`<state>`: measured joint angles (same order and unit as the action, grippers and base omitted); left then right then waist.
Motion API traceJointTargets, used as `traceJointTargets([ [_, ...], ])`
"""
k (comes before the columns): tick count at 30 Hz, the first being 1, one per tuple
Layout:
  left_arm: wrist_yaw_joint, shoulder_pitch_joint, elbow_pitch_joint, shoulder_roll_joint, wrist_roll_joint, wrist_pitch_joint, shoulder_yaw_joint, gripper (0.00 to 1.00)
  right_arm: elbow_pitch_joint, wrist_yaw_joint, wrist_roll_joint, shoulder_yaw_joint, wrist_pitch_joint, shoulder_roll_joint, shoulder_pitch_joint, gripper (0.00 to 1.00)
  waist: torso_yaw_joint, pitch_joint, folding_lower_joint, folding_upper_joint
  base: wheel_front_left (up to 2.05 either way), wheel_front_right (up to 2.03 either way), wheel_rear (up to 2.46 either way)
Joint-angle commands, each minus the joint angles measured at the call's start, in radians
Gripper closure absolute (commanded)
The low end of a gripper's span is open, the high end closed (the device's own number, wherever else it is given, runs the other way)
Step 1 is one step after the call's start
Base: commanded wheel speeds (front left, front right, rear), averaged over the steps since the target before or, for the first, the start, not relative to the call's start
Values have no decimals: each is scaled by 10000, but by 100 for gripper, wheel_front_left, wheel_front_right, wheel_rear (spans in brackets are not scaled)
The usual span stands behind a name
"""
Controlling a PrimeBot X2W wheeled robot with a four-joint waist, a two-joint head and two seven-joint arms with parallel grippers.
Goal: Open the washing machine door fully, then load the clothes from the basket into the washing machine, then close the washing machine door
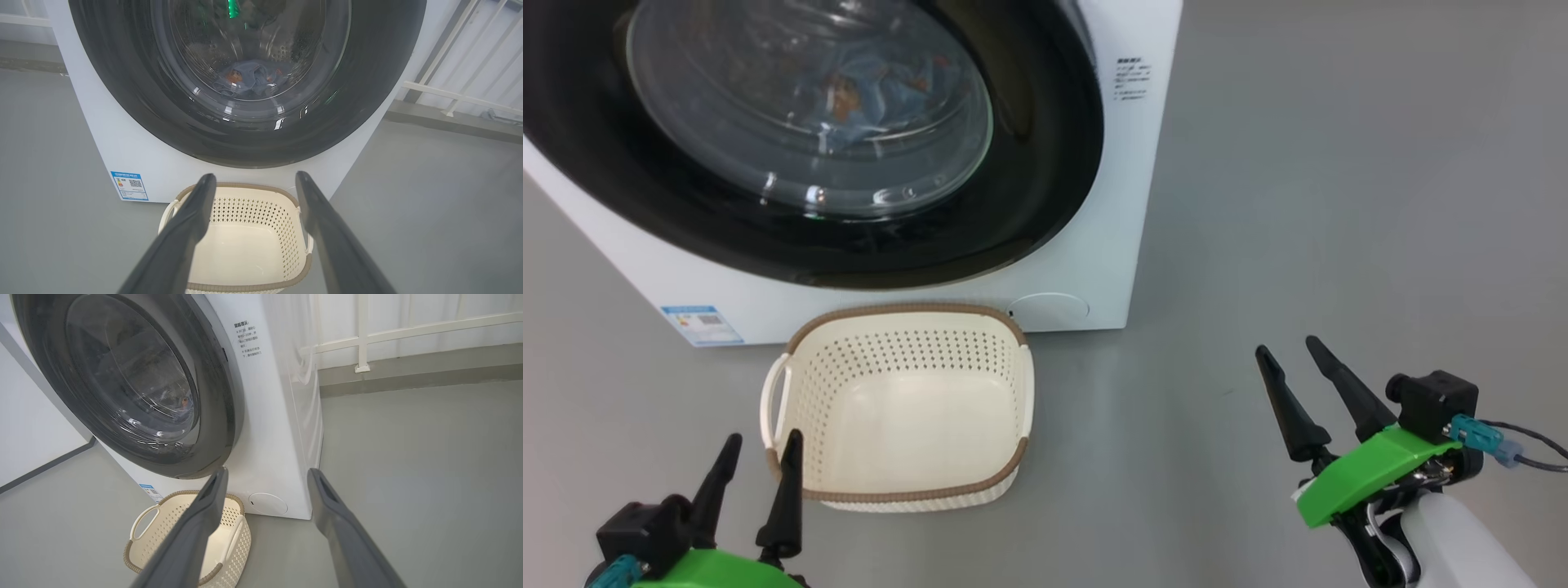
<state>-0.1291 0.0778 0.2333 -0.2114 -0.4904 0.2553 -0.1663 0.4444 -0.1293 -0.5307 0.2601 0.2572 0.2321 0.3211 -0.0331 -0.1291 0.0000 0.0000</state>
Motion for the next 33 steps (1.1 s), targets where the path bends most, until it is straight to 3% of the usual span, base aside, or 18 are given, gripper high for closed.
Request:
traceJointTargets([
  [1, -15, 33, -147, -299, 149, 65, 432, 0, -263, -14, 142, 107, 46, 132, -231, 0, 279, 275, 0, 0, 0, 0, 0],
  [15, -15, -430, -80, -318, 199, 65, 743, 0, -604, -14, 212, -491, 46, 468, -1186, 0, 614, 548, 0, 0, 0, 0, 0],
  [33, -15, -504, -95, -276, 311, 65, 936, 0, -825, -14, 336, -842, 46, 375, -1518, 0, 643, 515, 0, 0, 0, 0, 0],
])
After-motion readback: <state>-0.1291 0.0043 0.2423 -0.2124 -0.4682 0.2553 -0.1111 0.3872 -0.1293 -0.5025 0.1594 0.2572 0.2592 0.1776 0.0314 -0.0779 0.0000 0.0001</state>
